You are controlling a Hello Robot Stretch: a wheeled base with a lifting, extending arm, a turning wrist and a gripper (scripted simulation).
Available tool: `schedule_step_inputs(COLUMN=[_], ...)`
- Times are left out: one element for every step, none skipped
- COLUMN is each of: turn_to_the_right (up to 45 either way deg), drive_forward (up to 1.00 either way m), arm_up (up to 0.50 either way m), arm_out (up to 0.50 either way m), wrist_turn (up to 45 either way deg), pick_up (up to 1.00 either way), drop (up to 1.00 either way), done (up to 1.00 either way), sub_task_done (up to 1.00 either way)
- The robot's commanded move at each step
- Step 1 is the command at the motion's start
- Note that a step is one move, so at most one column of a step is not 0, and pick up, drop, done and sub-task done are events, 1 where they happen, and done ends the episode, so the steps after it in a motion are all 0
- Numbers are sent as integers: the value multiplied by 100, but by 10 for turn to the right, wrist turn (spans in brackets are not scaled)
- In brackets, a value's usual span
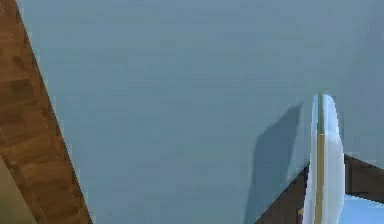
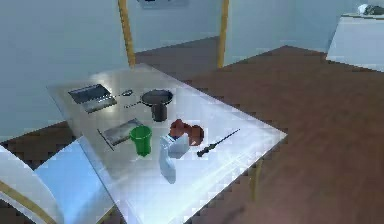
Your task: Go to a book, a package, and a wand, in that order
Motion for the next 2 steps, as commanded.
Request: schedule_step_inputs(turn_to_the_right=[450,240], drive_forward=[0,0], arm_up=[0,0], arm_out=[0,0], wrist_turn=[0,0], pick_up=[0,0], drop=[0,0], done=[0,0], sub_task_done=[0,0])
